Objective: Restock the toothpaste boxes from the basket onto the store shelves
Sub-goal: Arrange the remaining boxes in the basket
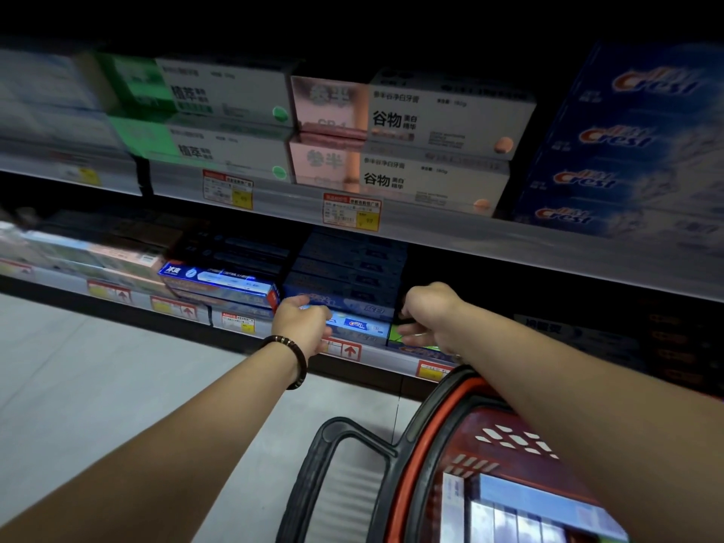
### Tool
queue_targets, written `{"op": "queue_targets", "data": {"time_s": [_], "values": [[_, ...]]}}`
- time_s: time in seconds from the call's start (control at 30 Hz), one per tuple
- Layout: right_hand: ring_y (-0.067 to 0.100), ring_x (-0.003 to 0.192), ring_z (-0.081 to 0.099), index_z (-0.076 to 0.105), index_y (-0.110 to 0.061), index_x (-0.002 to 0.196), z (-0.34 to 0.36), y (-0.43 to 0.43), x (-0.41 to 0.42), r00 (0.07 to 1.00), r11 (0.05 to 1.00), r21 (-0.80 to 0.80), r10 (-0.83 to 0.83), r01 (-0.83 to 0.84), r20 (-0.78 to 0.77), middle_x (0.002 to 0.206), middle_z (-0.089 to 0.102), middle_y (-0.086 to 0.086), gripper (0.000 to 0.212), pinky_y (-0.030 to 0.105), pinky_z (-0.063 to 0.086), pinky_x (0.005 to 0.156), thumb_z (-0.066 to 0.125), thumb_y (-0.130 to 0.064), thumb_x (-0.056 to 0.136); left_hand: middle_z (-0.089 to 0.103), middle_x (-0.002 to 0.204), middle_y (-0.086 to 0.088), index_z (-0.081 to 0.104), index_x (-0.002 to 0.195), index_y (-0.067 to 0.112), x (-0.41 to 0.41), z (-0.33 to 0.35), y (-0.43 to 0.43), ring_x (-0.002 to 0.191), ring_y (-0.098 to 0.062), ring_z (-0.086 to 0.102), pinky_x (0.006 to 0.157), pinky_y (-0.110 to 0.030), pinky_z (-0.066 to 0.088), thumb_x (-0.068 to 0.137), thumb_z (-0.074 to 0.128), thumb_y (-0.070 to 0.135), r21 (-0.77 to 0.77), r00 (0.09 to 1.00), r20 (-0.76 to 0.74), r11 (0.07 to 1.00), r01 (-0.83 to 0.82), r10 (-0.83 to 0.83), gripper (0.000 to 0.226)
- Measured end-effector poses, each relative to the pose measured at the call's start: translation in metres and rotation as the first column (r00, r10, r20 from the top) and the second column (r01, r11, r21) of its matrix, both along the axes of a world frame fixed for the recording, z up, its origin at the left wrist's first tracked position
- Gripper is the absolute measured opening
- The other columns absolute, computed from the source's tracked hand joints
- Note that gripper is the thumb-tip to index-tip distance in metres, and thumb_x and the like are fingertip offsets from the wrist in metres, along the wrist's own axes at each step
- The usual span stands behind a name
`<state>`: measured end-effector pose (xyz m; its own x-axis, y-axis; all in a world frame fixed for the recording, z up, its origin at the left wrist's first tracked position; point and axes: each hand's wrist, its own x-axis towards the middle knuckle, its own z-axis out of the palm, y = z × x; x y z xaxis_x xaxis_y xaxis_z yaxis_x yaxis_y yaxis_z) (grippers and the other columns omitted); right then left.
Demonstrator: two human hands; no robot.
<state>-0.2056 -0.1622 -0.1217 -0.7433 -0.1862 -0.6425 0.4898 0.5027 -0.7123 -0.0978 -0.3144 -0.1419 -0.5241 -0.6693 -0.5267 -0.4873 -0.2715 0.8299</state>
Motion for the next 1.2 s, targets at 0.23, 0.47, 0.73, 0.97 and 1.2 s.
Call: {"op": "queue_targets", "data": {"time_s": [0.23,0.47,0.73,0.97,1.2], "values": [[0.026,0.083,0.064,0.067,-0.001,0.116,0.024,0.021,-0.002,0.984,0.989,0.057,0.144,-0.139,-0.104,0.111,0.074,0.017,0.022,0.037,0.057,0.070,0.057,-0.014,0.102,0.070,0.103,-0.012,0.063,0.117,0.015,0.001,0.017,0.005,0.083,-0.022,0.071,0.075,-0.040,0.062,0.100,0.061,0.009,0.021,0.991,0.096,0.996,0.092,-0.094,0.019],[0.019,0.066,0.063,0.080,-0.006,0.080,0.046,0.062,0.009,0.957,0.981,0.123,0.176,-0.151,-0.229,0.077,0.080,0.007,0.016,0.028,0.047,0.064,0.076,-0.021,0.083,0.071,0.099,-0.007,0.067,0.105,0.008,0.001,0.055,0.016,0.079,-0.027,0.070,0.067,-0.034,0.056,0.101,0.058,0.013,-0.004,0.939,0.178,0.954,0.299,-0.293,0.012],[0.021,0.089,0.073,0.080,-0.032,0.071,0.080,0.108,0.035,0.938,0.997,-0.024,0.057,-0.070,-0.341,0.080,0.080,-0.003,0.008,0.040,0.060,0.088,0.075,-0.027,0.074,0.068,0.093,-0.008,0.068,0.097,0.010,0.015,0.108,0.043,0.070,-0.026,0.066,0.058,-0.031,0.047,0.099,0.057,0.013,-0.086,0.906,0.161,0.909,0.409,-0.392,0.012],[0.016,0.092,0.073,0.080,-0.019,0.083,0.106,0.160,0.069,0.918,0.996,-0.085,-0.035,0.002,-0.395,0.087,0.079,-0.004,0.006,0.030,0.057,0.081,0.075,-0.017,0.086,0.068,0.096,-0.008,0.068,0.108,0.008,0.040,0.152,0.097,0.070,-0.025,0.064,0.060,-0.033,0.049,0.100,0.057,0.009,-0.116,0.911,0.086,0.904,0.411,-0.404,0.013],[0.008,0.071,0.067,0.079,-0.012,0.091,0.128,0.233,0.111,0.929,0.989,-0.150,-0.043,-0.014,-0.368,0.086,0.081,0.004,0.013,0.019,0.047,0.062,0.068,-0.013,0.097,0.066,0.093,-0.012,0.060,0.114,0.014,0.076,0.177,0.164,0.055,-0.016,0.063,0.047,-0.027,0.046,0.100,0.061,0.013,-0.168,0.834,0.055,0.819,0.549,-0.548,0.013]]}}
